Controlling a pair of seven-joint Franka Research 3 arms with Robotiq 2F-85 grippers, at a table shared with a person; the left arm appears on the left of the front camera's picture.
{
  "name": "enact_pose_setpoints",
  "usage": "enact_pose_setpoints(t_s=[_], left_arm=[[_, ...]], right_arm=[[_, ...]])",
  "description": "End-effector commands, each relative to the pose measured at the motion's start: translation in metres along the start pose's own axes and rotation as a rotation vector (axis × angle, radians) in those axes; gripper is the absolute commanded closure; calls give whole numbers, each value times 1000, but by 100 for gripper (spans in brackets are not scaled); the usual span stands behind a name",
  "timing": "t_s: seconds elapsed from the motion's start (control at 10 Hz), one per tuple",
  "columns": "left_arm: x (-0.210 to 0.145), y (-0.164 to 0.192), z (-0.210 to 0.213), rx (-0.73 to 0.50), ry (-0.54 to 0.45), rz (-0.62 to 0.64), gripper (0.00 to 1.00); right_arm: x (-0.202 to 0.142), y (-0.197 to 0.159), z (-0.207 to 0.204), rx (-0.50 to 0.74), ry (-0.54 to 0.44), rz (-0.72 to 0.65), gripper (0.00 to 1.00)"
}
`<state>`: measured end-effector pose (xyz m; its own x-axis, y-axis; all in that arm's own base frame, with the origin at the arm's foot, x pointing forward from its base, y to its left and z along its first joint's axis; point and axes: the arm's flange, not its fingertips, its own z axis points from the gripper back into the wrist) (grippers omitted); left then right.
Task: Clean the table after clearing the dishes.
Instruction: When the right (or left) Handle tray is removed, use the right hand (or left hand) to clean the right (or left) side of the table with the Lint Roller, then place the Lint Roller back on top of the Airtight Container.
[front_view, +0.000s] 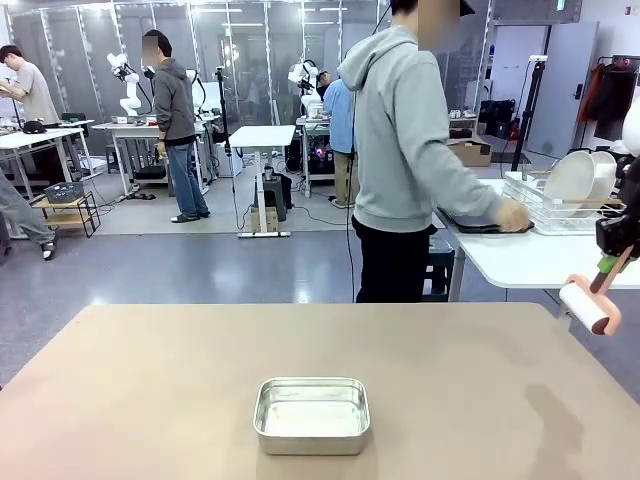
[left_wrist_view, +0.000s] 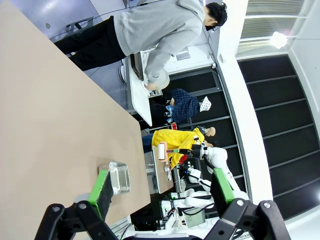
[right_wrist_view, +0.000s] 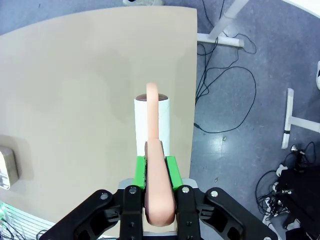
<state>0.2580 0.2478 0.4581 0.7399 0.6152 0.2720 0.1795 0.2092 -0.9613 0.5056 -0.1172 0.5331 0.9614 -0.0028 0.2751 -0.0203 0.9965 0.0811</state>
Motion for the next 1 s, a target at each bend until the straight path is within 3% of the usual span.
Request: enact_pose_setpoints(t_s=[0.0, 0.9], left_arm=[[1, -2, 2, -15, -1, -12, 0], [1, -2, 2, -15, -1, -12, 0]], right_arm=[[2, -1, -13, 10, 12, -10, 79], [2, -1, -13, 10, 12, -10, 79]])
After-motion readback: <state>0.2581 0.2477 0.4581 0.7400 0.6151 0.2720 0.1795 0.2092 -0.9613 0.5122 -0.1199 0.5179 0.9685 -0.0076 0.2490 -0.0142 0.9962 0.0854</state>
